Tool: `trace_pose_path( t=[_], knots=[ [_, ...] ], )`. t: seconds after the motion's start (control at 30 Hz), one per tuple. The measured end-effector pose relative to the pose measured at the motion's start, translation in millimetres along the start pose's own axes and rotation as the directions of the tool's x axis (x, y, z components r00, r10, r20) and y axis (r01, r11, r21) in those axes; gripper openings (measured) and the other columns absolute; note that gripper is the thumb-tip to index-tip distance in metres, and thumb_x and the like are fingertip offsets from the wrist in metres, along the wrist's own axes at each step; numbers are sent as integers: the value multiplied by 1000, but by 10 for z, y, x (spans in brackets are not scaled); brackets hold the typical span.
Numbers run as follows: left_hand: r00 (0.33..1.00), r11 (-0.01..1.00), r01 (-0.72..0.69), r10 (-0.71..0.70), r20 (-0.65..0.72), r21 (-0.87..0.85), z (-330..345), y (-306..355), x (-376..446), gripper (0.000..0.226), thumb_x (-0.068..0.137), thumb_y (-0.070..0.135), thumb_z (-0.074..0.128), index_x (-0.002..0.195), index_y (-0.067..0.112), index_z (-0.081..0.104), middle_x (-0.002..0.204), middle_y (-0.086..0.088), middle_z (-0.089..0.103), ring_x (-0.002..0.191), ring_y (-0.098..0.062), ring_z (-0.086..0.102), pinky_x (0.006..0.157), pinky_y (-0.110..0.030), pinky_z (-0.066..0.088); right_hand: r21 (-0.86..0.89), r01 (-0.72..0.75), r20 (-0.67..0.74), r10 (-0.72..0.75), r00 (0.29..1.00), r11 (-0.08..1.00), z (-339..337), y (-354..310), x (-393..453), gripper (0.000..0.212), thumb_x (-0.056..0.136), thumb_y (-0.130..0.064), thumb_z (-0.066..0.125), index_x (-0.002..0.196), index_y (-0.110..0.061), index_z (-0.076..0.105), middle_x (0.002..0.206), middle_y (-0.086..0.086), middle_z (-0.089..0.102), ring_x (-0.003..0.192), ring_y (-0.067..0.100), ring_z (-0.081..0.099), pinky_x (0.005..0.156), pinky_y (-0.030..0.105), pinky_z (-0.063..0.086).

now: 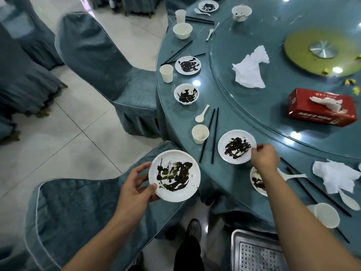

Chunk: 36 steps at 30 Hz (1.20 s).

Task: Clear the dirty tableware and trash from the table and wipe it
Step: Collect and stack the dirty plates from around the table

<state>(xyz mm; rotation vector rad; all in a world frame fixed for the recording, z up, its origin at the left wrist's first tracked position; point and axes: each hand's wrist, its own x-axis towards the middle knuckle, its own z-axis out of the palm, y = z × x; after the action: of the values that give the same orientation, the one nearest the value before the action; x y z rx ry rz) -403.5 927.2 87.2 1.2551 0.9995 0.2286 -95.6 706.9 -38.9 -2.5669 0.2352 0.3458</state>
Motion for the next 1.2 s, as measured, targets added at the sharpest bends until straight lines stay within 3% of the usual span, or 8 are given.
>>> trace_pose_path(
  t=[0.13, 0.23, 0.47, 0.63, 0.83, 1.0, 1.1, 1.2],
  knots=[
    [1000, 1000, -2, 3, 11, -13, -284, -54, -68, 53, 94, -12, 59, 128, 29, 60, 123, 0, 68, 103, -18, 72, 69, -29, 61, 272, -22, -130, 59, 990, 962, -287, -35, -545, 22, 93, -19, 64, 108, -4, 70, 105, 16, 73, 97, 32, 66, 85, 32, 46],
    [998, 999, -10, 12, 66, -33, -556, -55, -146, 52, 94, -11, 59, 126, 30, 60, 122, 2, 68, 103, -19, 71, 69, -28, 61, 372, -15, -153, 77, 985, 928, -349, -90, -1073, 23, 92, -19, 68, 108, -4, 72, 102, 17, 73, 95, 30, 69, 88, 34, 49],
    [987, 995, -68, 77, 142, -68, -1559, -12, -307, 55, 92, -13, 62, 125, 31, 62, 127, -5, 67, 114, -25, 67, 76, -38, 63, 535, 124, -75, -99, 992, 836, 5, -753, -2876, 5, 92, -15, 71, 94, -17, 67, 88, 4, 71, 79, 17, 65, 79, 28, 49],
    [982, 989, -112, 125, 139, -98, -2406, 58, -488, 53, 92, -10, 62, 126, 31, 60, 121, 3, 68, 104, -15, 70, 72, -31, 62, 512, 222, -7, -254, 967, 830, 535, -1221, -3864, 10, 88, -23, 74, 84, -31, 69, 77, -11, 73, 79, 9, 70, 82, 34, 57],
    [988, 979, -118, 133, 83, -167, -3199, 115, -549, 53, 91, -10, 64, 122, 33, 63, 121, 1, 68, 108, -22, 69, 76, -36, 62, 489, 323, 22, -382, 924, 810, 899, -1791, -4624, 7, 90, -26, 70, 95, -29, 73, 74, -16, 72, 74, 1, 67, 79, 31, 56],
    [990, 979, -92, 109, 84, -185, -3549, 192, -302, 55, 90, -8, 67, 121, 37, 64, 131, -6, 65, 117, -28, 65, 80, -44, 62, 494, 347, 66, -432, 899, 797, 1175, -2181, -4815, 12, 94, -24, 64, 98, -30, 75, 83, -18, 73, 81, -3, 66, 82, 31, 55],
    [990, 979, -93, 110, 87, -180, -3675, 288, -32, 52, 93, -8, 64, 124, 34, 63, 128, -9, 66, 111, -28, 69, 80, -43, 62, 534, 311, 97, -422, 901, 786, 1374, -2394, -4747, 15, 92, -19, 67, 100, -27, 76, 84, -14, 75, 78, 2, 68, 83, 39, 58],
    [986, 981, -109, 127, 108, -162, -3763, 449, 299, 50, 93, -7, 63, 128, 27, 60, 123, -11, 68, 104, -27, 72, 77, -42, 62, 560, 317, 88, -435, 896, 765, 1540, -2648, -4622, 19, 90, -16, 70, 96, -32, 76, 77, -7, 74, 70, 8, 65, 75, 37, 57]
  ],
)
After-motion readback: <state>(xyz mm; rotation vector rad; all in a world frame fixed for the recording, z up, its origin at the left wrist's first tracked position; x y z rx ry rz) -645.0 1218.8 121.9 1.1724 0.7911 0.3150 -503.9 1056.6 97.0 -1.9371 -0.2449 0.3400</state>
